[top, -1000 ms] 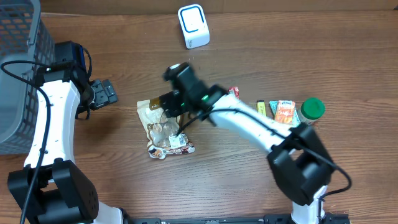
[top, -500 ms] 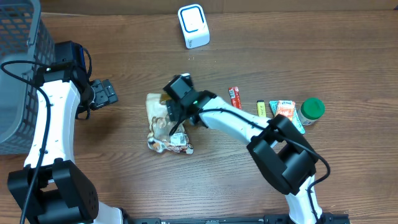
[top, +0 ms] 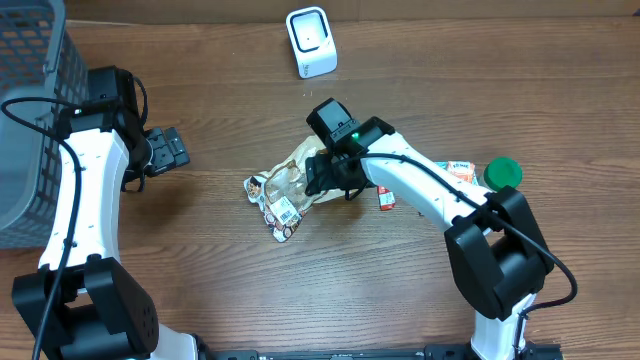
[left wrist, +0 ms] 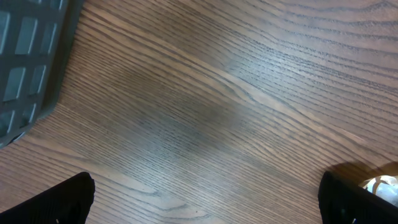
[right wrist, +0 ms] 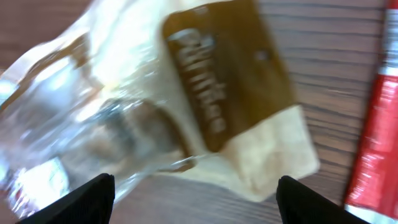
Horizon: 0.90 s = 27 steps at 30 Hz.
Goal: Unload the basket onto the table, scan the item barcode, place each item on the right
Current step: 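Close the right gripper on the snack bag's brown label edge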
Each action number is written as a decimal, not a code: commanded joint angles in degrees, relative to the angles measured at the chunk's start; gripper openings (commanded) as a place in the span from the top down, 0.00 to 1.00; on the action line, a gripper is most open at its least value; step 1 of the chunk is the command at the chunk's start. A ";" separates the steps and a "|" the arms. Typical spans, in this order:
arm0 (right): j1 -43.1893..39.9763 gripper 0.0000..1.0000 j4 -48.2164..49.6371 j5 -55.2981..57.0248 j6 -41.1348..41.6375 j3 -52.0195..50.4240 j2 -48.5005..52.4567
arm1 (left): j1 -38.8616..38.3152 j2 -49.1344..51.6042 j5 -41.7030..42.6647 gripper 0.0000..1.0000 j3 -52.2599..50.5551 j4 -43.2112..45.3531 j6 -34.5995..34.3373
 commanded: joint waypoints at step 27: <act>-4.87 0.32 3.54 -13.11 -19.28 -0.20 6.40 | -0.39 0.42 -0.07 0.00 0.81 0.04 0.87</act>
